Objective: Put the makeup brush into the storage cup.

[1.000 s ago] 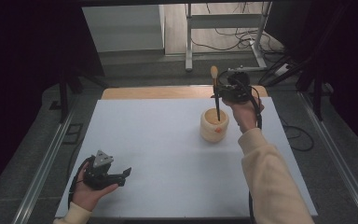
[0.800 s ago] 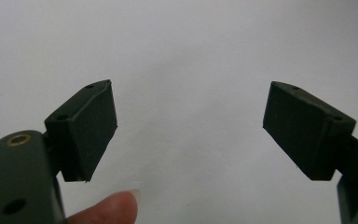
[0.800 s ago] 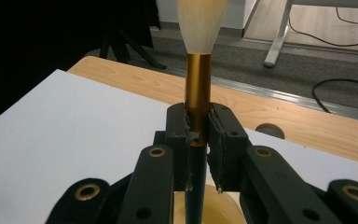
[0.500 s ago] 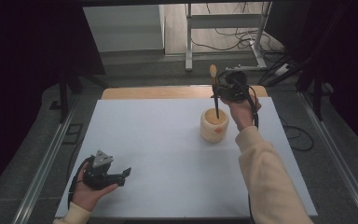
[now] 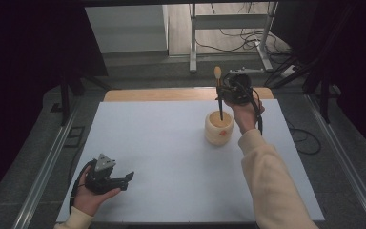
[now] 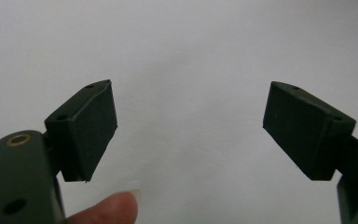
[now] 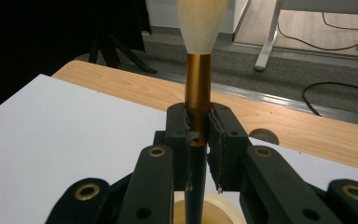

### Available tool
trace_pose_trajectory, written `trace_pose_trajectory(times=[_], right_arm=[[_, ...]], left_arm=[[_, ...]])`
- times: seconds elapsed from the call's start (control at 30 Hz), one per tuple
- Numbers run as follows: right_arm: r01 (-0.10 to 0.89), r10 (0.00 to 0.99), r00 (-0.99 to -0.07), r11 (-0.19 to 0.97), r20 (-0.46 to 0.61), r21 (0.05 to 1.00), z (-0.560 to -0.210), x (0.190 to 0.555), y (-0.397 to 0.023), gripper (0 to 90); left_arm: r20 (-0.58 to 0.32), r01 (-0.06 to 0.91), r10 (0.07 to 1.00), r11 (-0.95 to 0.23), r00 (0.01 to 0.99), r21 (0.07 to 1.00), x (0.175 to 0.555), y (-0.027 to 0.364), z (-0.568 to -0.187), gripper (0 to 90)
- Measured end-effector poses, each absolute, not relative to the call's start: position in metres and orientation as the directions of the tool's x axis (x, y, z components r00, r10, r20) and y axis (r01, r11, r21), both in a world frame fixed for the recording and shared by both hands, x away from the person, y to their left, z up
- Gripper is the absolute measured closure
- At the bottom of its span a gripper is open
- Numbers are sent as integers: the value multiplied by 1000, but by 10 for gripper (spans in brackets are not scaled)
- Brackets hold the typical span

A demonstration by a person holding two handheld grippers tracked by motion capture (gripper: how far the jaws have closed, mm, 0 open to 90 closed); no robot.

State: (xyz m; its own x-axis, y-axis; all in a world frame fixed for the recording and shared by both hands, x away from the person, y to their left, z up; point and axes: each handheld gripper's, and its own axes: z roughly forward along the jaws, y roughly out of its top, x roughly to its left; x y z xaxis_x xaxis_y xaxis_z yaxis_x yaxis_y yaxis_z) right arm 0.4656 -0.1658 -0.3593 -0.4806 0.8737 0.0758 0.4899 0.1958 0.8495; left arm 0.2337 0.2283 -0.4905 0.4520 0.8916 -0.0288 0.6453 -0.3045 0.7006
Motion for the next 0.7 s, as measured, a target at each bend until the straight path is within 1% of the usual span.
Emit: trace_pose_trajectory(times=[0.47,0.7], right_arm=[[492,881,-466,180,83,852,-377,466,-172,789],[477,886,-457,174,74,861,-389,464,-174,789]], left_arm=[[-28,647,891,-306,452,699,234,228,-491,183],[-25,646,890,-311,455,697,234,228,-491,183]])
